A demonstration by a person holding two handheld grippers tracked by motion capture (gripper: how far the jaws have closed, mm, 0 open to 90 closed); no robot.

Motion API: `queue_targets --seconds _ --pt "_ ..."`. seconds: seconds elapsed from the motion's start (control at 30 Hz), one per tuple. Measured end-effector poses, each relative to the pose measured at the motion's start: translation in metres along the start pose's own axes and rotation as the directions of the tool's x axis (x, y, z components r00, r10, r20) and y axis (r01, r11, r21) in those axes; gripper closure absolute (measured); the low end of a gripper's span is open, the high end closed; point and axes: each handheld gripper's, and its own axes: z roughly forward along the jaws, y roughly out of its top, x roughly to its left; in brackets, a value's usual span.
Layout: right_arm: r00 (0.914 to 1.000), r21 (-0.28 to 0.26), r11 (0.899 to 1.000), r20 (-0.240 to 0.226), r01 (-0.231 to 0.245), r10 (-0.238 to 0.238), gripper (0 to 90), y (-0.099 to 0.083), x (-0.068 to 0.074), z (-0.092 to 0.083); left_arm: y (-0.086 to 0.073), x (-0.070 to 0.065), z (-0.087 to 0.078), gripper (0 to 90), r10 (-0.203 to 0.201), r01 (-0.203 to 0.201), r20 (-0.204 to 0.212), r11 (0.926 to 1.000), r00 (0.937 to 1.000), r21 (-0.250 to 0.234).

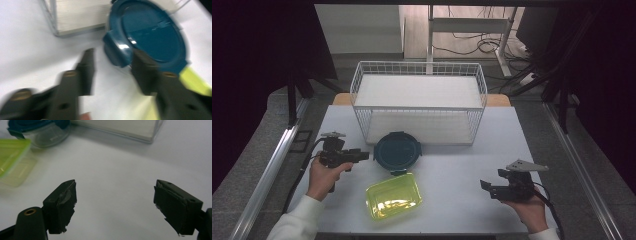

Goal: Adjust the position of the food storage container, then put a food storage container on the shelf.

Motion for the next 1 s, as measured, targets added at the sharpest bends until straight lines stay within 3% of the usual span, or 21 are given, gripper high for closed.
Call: queue_targets --seconds 0.13,0.3,0.47,0.8,1.0 --pt "0.9987 -0.030 1.000 -0.050 0.006 -0.007 17.9 0.007 0.009 0.001 0.000 -0.003 -0.008 27.9 -0.010 0.011 0.043 0.9996 0.9990 -0.026" --pt "0.9941 -0.037 0.999 -0.107 0.011 -0.015 16.1 0.013 0.017 0.006 -0.002 -0.005 -0.015 21.5 -0.005 0.007 0.033 0.9991 0.9995 -0.041" --pt "0.9896 -0.034 0.999 -0.143 -0.019 0.014 15.4 0.017 0.016 0.012 -0.004 -0.007 -0.018 17.3 -0.007 0.008 0.039 0.9991 0.9992 -0.041" --pt "0.9883 -0.023 0.998 -0.145 -0.052 0.048 14.9 0.022 0.015 0.019 -0.007 -0.012 -0.014 15.6 -0.013 0.014 0.060 0.9997 0.9981 -0.018" --pt "0.9749 -0.013 0.992 -0.186 -0.127 0.122 15.0 0.031 0.015 0.025 -0.003 -0.008 -0.012 14.0 -0.051 0.054 0.102 0.9981 0.9935 -0.029"
